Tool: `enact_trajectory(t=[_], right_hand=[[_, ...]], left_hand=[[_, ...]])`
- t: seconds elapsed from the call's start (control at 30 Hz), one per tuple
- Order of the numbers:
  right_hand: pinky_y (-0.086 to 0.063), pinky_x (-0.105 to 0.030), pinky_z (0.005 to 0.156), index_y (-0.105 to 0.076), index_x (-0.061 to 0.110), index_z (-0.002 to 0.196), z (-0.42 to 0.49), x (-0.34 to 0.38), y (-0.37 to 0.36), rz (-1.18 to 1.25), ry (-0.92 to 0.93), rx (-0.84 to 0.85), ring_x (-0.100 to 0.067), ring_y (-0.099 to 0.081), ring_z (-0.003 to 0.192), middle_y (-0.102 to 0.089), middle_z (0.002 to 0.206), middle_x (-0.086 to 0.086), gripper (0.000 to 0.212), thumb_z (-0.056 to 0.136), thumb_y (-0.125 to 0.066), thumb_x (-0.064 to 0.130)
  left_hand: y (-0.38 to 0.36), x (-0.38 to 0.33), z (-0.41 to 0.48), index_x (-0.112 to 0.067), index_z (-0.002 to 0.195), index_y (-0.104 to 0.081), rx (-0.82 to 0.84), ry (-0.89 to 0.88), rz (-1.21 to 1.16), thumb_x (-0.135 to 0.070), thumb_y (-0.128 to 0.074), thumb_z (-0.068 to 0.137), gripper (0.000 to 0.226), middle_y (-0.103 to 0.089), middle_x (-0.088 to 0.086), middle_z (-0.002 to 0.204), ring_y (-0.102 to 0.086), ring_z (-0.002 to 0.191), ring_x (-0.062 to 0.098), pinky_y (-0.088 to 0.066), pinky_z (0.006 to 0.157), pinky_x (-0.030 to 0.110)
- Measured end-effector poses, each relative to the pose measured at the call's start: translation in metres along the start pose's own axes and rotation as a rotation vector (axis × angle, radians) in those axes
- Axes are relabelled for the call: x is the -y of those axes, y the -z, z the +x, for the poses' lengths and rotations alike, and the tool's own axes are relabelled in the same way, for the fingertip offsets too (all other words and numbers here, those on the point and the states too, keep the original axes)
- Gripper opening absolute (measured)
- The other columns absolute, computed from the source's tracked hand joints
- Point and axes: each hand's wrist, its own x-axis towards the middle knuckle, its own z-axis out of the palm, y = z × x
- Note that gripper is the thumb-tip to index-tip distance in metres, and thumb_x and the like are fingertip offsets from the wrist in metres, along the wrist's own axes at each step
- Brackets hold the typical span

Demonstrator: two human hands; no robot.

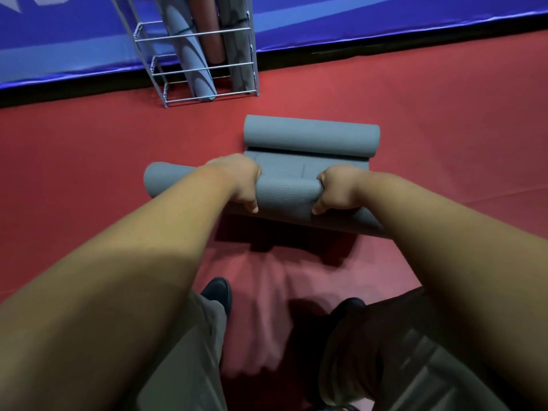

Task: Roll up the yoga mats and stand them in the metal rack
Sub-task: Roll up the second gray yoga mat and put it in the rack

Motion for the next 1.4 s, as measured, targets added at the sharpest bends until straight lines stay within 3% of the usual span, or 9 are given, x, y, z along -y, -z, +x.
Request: enact_trajectory(t=[0.23, 0.47, 0.63, 0.7, 0.83, 0.9, 1.07, 1.27, 1.4], right_hand=[[-0.046, -0.034, 0.083, -0.062, 0.014, 0.121, 0.010, 0.003, 0.003, -0.030, 0.025, -0.036, -0.037, -0.066, 0.115, -0.071, 0.126, -0.014, 0.077, 0.068, -0.093, 0.061], [-0.041, -0.034, 0.079, -0.054, 0.021, 0.106, 0.007, 0.005, 0.008, -0.035, 0.019, -0.066, -0.036, -0.065, 0.114, -0.070, 0.123, -0.010, 0.063, 0.072, -0.092, 0.058], [-0.046, -0.032, 0.078, -0.071, 0.015, 0.111, 0.002, 0.009, 0.004, -0.108, 0.016, -0.039, -0.035, -0.069, 0.106, -0.073, 0.116, -0.011, 0.058, 0.078, -0.087, 0.060], [-0.049, -0.032, 0.079, -0.074, 0.013, 0.113, 0.000, 0.011, 0.001, -0.116, 0.022, -0.014, -0.035, -0.069, 0.104, -0.073, 0.116, -0.012, 0.057, 0.081, -0.084, 0.059], [-0.049, -0.031, 0.083, -0.075, 0.013, 0.117, -0.002, 0.012, -0.004, -0.106, 0.030, 0.076, -0.034, -0.068, 0.106, -0.073, 0.117, -0.013, 0.055, 0.084, -0.082, 0.057], [-0.055, -0.034, 0.091, -0.076, 0.016, 0.114, -0.003, 0.009, -0.006, -0.090, 0.023, 0.136, -0.031, -0.069, 0.103, -0.074, 0.111, -0.008, 0.054, 0.081, -0.085, 0.057], [-0.057, -0.038, 0.098, -0.075, 0.016, 0.112, -0.002, 0.004, -0.011, -0.054, 0.047, 0.209, -0.027, -0.071, 0.100, -0.077, 0.109, -0.003, 0.050, 0.081, -0.087, 0.053], [-0.053, -0.034, 0.084, -0.071, 0.009, 0.116, -0.005, -0.001, -0.013, -0.053, 0.067, 0.230, -0.030, -0.070, 0.100, -0.074, 0.111, -0.009, 0.055, 0.084, -0.085, 0.052], [-0.054, -0.033, 0.081, -0.071, 0.008, 0.112, -0.007, -0.003, -0.015, -0.055, 0.061, 0.254, -0.030, -0.070, 0.097, -0.075, 0.109, -0.010, 0.055, 0.083, -0.087, 0.050]], left_hand=[[-0.005, 0.008, 0.011, -0.024, 0.094, -0.058, -0.030, 0.007, -0.008, -0.055, -0.097, 0.064, 0.058, -0.060, 0.001, 0.093, -0.059, 0.089, 0.029, -0.059, 0.085, 0.041], [-0.006, 0.014, 0.015, -0.021, 0.109, -0.066, -0.047, 0.009, -0.013, -0.056, -0.095, 0.067, 0.062, -0.072, 0.008, 0.114, -0.066, 0.102, 0.033, -0.056, 0.084, 0.038], [-0.006, 0.007, 0.011, -0.019, 0.122, -0.066, -0.006, -0.006, 0.047, -0.060, -0.093, 0.071, 0.071, -0.070, 0.011, 0.127, -0.068, 0.116, 0.035, -0.051, 0.085, 0.038], [-0.007, 0.004, 0.007, -0.017, 0.120, -0.067, 0.031, -0.016, 0.056, -0.063, -0.093, 0.069, 0.073, -0.070, 0.010, 0.122, -0.068, 0.114, 0.035, -0.050, 0.082, 0.037], [-0.010, 0.000, 0.001, -0.016, 0.093, -0.065, 0.101, -0.025, 0.058, -0.068, -0.092, 0.066, 0.064, -0.060, 0.003, 0.087, -0.062, 0.089, 0.032, -0.052, 0.076, 0.036], [-0.015, -0.002, 0.000, -0.013, 0.093, -0.069, 0.130, -0.052, 0.058, -0.063, -0.090, 0.071, 0.059, -0.059, 0.001, 0.079, -0.062, 0.084, 0.031, -0.051, 0.072, 0.034], [-0.022, -0.004, 0.000, -0.010, 0.103, -0.075, 0.216, -0.101, 0.012, -0.043, -0.088, 0.080, 0.043, -0.074, 0.008, 0.094, -0.070, 0.086, 0.030, -0.055, 0.072, 0.032], [-0.024, -0.003, 0.003, -0.007, 0.097, -0.076, 0.278, -0.073, -0.042, -0.024, -0.082, 0.083, 0.023, -0.070, 0.003, 0.076, -0.063, 0.062, 0.020, -0.042, 0.051, 0.023], [-0.028, -0.008, 0.006, -0.006, 0.102, -0.077, 0.354, -0.091, -0.048, -0.010, -0.076, 0.082, 0.020, -0.073, 0.009, 0.082, -0.064, 0.066, 0.025, -0.049, 0.060, 0.027]])
